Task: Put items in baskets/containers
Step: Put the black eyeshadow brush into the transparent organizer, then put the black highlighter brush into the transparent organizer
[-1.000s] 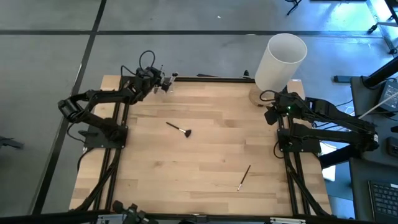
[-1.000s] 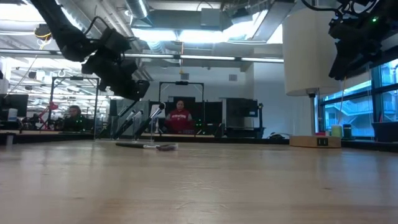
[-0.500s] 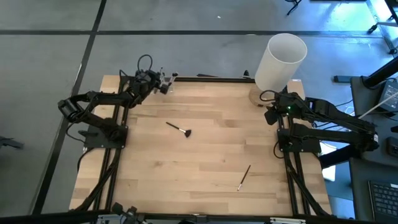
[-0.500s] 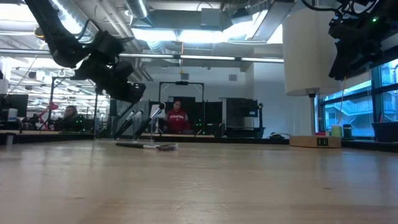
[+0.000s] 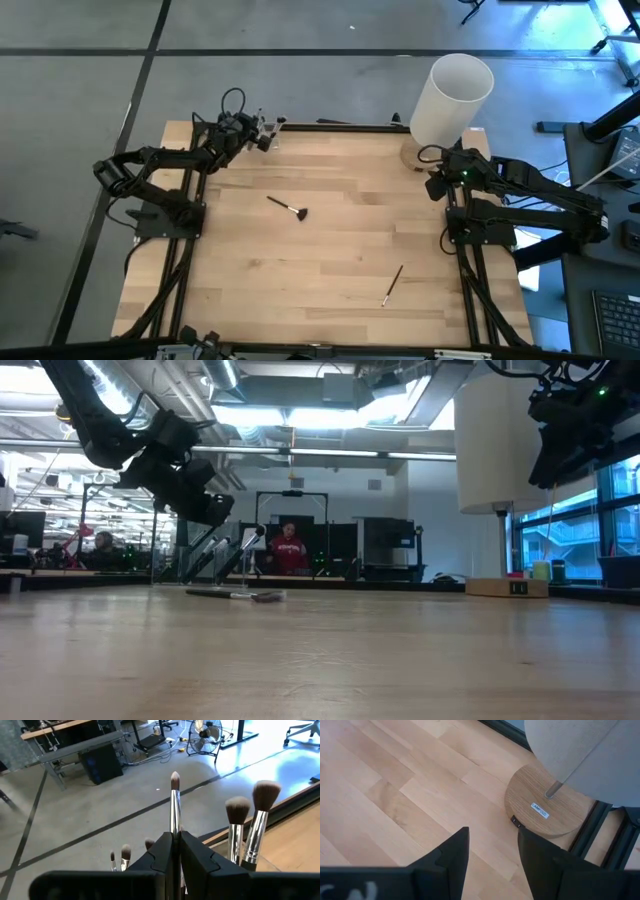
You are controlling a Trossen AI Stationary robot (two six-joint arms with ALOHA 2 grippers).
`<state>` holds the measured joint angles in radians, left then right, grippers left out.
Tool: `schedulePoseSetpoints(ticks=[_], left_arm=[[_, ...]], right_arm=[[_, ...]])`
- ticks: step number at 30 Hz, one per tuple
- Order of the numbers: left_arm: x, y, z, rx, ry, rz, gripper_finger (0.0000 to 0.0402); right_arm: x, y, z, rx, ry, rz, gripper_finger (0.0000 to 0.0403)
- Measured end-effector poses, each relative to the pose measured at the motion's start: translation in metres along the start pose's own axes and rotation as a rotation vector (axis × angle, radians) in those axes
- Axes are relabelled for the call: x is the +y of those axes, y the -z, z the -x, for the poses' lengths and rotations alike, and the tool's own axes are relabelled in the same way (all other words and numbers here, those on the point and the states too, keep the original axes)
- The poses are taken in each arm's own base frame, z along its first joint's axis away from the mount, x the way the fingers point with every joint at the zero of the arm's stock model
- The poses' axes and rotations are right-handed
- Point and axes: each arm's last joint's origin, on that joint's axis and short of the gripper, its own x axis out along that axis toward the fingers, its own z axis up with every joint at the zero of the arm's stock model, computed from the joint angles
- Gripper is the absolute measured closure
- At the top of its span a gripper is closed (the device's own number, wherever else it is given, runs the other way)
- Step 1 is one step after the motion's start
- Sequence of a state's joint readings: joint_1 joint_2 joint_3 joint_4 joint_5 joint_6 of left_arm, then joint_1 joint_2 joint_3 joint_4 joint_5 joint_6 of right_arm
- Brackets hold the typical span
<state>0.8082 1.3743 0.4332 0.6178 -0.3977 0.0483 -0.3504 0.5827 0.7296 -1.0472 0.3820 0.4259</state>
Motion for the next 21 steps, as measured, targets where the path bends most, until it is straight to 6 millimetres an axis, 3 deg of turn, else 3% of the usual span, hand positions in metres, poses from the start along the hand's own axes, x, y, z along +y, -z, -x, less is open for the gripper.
schedulePoseSetpoints(ticks=[16,21], left_arm=[[0.0,0.002,0.0,0.021,-0.002,-0.006,0.0297],[-0.02,-0.01,0.004,-0.005,0.118,0.002,0.0284]], right_arm=[[0.0,0.0,0.0,0.0,0.0,0.0,0.0235],[0.0,0.0,0.0,0.0,0.0,0.0,0.0235]])
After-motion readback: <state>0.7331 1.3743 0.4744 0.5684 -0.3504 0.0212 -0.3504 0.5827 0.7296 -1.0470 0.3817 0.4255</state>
